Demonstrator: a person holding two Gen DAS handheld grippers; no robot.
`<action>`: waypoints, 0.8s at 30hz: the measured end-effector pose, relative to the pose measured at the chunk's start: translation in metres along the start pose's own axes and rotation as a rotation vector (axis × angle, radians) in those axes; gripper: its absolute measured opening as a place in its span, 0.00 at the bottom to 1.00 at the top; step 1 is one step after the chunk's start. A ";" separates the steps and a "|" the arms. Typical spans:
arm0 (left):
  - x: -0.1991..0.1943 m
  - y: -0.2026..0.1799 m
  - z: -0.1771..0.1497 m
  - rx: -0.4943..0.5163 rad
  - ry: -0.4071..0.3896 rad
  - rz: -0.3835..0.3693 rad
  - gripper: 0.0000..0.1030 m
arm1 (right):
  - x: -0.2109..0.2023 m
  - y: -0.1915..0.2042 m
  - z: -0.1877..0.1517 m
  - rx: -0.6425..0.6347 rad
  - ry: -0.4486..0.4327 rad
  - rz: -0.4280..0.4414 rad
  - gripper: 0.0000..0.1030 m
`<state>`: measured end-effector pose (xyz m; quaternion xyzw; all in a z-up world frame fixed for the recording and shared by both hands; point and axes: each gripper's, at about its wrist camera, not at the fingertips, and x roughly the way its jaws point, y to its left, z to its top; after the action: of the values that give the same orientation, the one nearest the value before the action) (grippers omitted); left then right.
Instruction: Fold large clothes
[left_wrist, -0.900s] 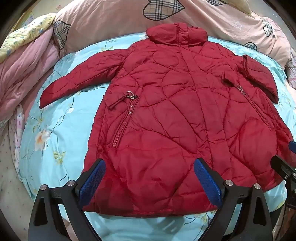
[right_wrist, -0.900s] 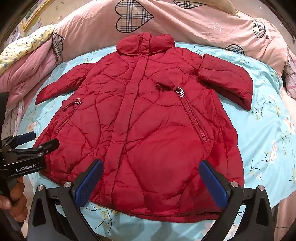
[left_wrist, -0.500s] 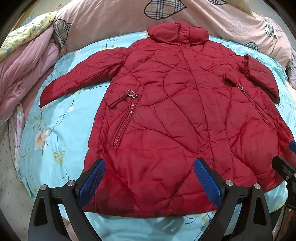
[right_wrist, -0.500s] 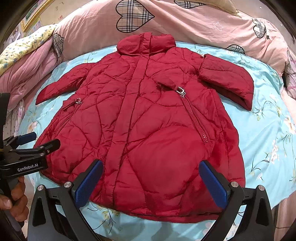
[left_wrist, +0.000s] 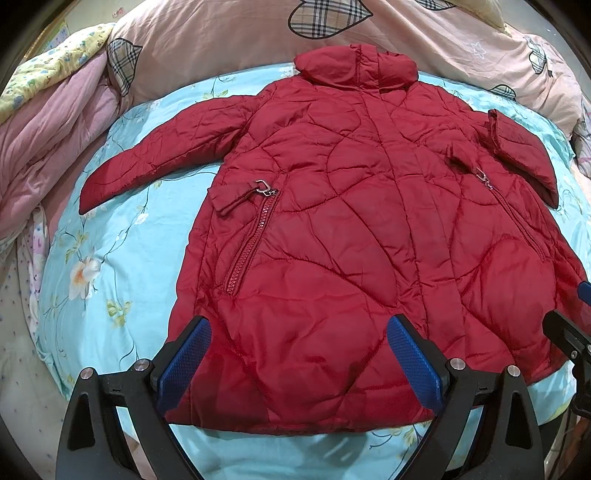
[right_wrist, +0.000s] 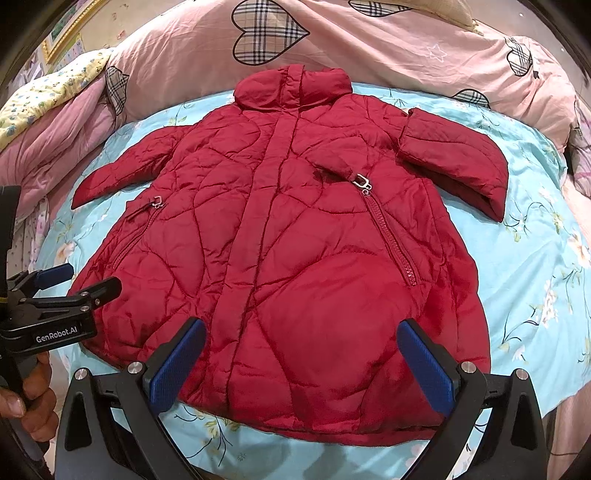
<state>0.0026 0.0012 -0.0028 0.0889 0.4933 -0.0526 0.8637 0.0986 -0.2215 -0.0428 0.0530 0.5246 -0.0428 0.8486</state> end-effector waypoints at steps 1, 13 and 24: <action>0.000 0.000 0.000 0.000 0.000 -0.001 0.94 | 0.000 0.000 0.000 0.001 0.000 -0.001 1.00; 0.007 0.001 0.004 0.001 0.019 0.010 0.94 | 0.003 -0.001 0.005 -0.005 0.000 -0.001 1.00; 0.017 0.002 0.009 0.000 0.023 0.009 0.94 | 0.005 -0.006 0.011 -0.002 -0.018 -0.001 1.00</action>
<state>0.0194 0.0015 -0.0132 0.0918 0.5030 -0.0477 0.8581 0.1094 -0.2289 -0.0424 0.0516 0.5168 -0.0432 0.8534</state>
